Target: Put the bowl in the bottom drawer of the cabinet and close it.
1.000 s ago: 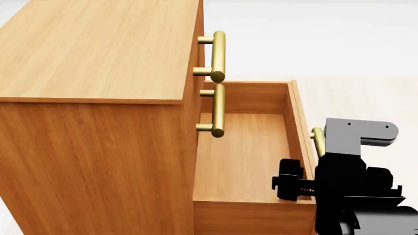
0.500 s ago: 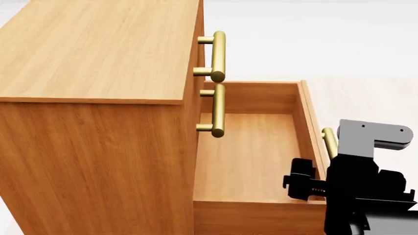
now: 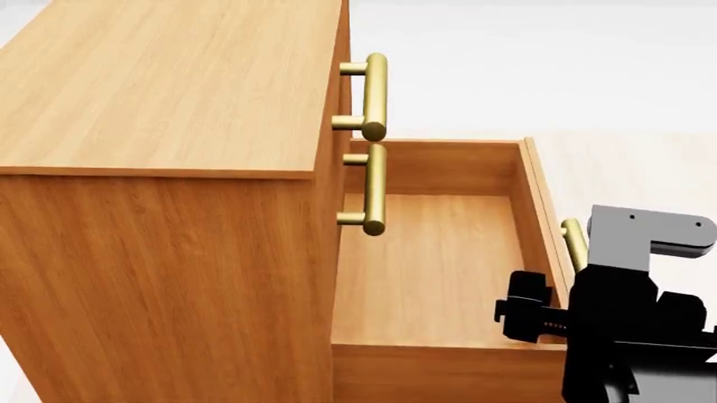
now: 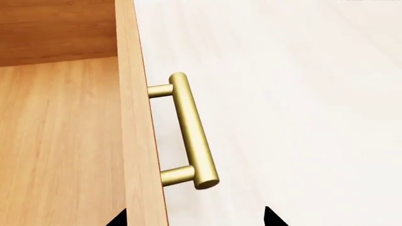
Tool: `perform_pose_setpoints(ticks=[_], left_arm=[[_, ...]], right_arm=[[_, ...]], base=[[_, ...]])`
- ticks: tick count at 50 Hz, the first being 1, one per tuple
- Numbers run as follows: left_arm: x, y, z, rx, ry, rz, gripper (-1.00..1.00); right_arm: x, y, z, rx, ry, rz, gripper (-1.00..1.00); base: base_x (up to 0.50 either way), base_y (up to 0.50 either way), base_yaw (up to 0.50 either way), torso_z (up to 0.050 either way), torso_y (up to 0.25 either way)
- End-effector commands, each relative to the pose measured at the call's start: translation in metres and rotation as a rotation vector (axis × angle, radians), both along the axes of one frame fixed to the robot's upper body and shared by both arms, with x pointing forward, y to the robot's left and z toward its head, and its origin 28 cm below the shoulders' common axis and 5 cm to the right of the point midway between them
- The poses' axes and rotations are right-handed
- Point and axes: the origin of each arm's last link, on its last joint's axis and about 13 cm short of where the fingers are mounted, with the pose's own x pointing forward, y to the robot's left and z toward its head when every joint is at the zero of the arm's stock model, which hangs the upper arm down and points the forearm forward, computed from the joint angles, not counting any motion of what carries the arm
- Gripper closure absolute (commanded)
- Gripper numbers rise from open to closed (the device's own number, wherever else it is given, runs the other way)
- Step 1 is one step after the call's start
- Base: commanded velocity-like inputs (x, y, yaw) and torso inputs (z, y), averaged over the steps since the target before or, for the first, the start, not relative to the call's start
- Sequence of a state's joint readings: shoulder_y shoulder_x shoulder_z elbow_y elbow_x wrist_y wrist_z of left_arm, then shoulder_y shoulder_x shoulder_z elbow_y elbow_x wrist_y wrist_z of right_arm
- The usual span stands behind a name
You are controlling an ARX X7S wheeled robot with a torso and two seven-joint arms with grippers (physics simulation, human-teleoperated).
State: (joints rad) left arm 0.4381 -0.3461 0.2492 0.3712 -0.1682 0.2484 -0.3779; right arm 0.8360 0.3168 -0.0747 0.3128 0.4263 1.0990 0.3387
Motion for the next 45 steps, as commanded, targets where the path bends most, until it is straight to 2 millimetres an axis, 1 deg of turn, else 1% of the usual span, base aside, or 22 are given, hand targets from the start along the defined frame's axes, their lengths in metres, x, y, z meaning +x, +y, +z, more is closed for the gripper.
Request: perform_pose_setpoints(ticks=[1,4,5,7,8,11,13,18,27,32,34,42,45], left_arm=[[0.0,0.0,0.0,0.0,0.0,0.0,-1.0],[0.0,0.0,0.0,-0.003,-0.002,-0.001,-1.0],[0.0,0.0,0.0,0.0,-0.003,-0.001,-1.0],[0.0,0.0,0.0,-0.002,-0.001,-0.001,-1.0],[0.0,0.0,0.0,0.0,-0.002,-0.001,-1.0],[0.0,0.0,0.0,0.001,-0.002,-0.001,-1.0],[0.0,0.0,0.0,0.001,-0.002,-0.001,-1.0],[0.0,0.0,0.0,0.002,-0.002,-0.002,-1.0],[-0.001,-0.001,0.001,0.006,-0.018,-0.008,-1.0],[-0.002,-0.001,0.001,0.04,-0.014,-0.021,-1.0],[-0.001,0.0,0.003,-0.029,-0.005,-0.025,-1.0],[-0.002,-0.001,0.001,0.006,-0.022,-0.034,-1.0],[-0.002,-0.001,0.0,0.01,-0.023,-0.036,-1.0]], right_arm=[[-0.003,-0.011,-0.012,-0.083,0.054,-0.06,-1.0],[-0.004,-0.011,-0.013,-0.085,0.056,-0.06,-1.0],[-0.004,-0.011,-0.011,-0.056,0.038,-0.056,-1.0],[-0.006,-0.009,-0.005,-0.016,-0.015,-0.047,-1.0],[-0.008,-0.007,0.001,0.0,-0.071,-0.01,-1.0],[-0.012,-0.003,0.009,-0.095,-0.182,0.05,-1.0],[-0.014,-0.003,0.012,-0.059,-0.2,0.045,-1.0],[-0.017,-0.003,0.021,-0.066,-0.273,0.054,-1.0],[-0.02,-0.005,0.025,-0.094,-0.31,0.05,-1.0],[-0.021,-0.007,0.028,-0.098,-0.33,0.034,-1.0],[-0.023,-0.009,0.032,-0.101,-0.352,0.02,-1.0],[-0.031,-0.013,0.046,-0.127,-0.407,-0.01,-1.0],[-0.031,-0.014,0.048,-0.129,-0.413,-0.019,-1.0]], base=[[0.0,0.0,0.0,0.0,0.0],[0.0,0.0,0.0,0.0,0.0],[0.0,0.0,0.0,-0.01,0.0],[0.0,0.0,0.0,0.0,0.0],[0.0,0.0,0.0,0.0,0.0],[0.0,0.0,0.0,0.0,0.0],[0.0,0.0,0.0,0.0,0.0],[0.0,0.0,0.0,0.0,0.0],[0.0,0.0,0.0,0.0,0.0],[0.0,0.0,0.0,0.0,0.0],[0.0,0.0,0.0,0.0,0.0],[0.0,0.0,0.0,0.0,0.0],[0.0,0.0,0.0,0.0,0.0]])
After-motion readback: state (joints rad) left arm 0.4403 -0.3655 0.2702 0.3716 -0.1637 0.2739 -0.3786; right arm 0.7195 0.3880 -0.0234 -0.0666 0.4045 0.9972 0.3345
